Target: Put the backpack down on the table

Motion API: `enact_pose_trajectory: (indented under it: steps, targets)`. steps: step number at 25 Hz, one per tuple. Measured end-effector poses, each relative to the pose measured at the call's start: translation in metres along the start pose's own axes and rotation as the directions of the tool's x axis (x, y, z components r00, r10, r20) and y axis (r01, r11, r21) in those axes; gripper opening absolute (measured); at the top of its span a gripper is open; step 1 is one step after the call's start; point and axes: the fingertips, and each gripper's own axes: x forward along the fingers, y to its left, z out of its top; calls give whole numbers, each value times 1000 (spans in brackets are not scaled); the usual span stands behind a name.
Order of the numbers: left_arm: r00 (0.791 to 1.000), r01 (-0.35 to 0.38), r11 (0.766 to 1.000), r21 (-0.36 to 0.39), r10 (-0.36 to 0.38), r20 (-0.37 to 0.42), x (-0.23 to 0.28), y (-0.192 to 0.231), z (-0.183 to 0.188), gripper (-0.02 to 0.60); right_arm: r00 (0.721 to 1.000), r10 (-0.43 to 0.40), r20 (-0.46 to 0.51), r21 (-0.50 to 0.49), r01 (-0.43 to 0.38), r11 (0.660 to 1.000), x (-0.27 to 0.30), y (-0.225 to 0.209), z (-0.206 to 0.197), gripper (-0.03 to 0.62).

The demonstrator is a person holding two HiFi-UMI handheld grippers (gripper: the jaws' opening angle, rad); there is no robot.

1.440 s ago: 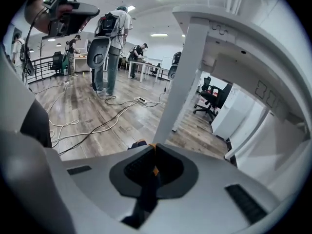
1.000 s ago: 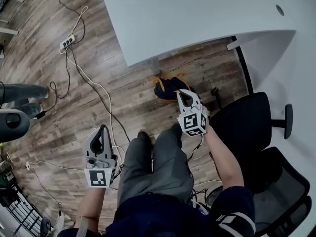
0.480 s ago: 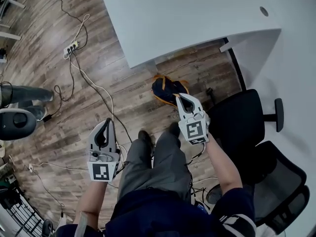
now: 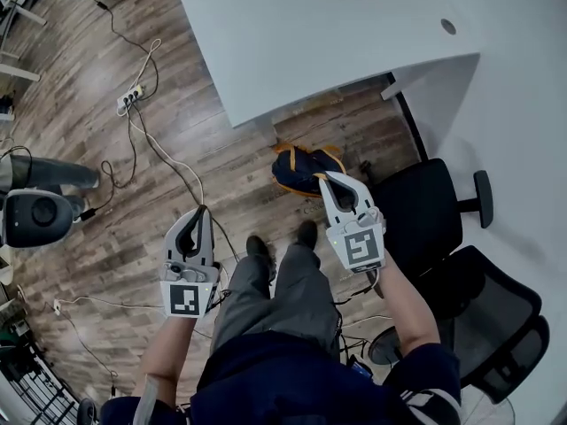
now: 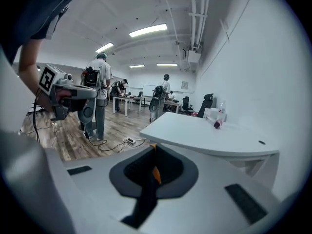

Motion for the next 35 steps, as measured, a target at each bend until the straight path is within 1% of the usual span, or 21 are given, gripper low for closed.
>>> enact_pose_trajectory:
  steps: [5,7,11,13,15,17,20,23,25,28,31,35]
  targets:
    - [1000,10,1000,-12,-10,7,3,-4,31,3,999,-10,47,29,9,1000,-32,-12,49,-2]
    - [1000,14,1000,-10,-14,17,3,-4,44,3,997,-12,81,36,10,999,-45,-16,72,-2]
    - [998,24,1000,17,-25,49,3,-1,70,3,986,-34,164,64,24,998,-69,-24,125,-2]
    - [998,24,1000,7,-24,52,3,1,83,5,978,-52,200,92,34,995,-81,-29,152,-2]
    - [999,18,1000,-1,-18,50,3,3,96,5,975,-57,217,113,33,993,-93,-34,175,-3]
    - [998,9,1000,7,-9,54,1,5,107,5,971,-54,233,120,27,992,-106,-40,196,-2]
    - [997,-11,1000,21,9,74,2,2,125,3,964,-38,262,107,10,994,-121,-52,224,-2]
    - [995,-32,999,25,29,93,4,-2,142,3,956,3,294,88,-30,996,-132,-60,253,-3]
    - [993,-56,998,16,54,107,5,-3,153,5,949,32,313,64,-54,996,-137,-66,272,-2]
    - [989,-88,995,44,83,119,9,-4,168,3,940,72,333,6,-79,997,-145,-76,297,-3]
    - [986,-132,990,56,125,111,16,-4,168,5,931,107,349,-33,-102,994,-144,-86,316,-3]
    - [983,-153,987,44,148,106,27,-5,167,3,923,129,364,-60,-114,992,-134,-97,330,-2]
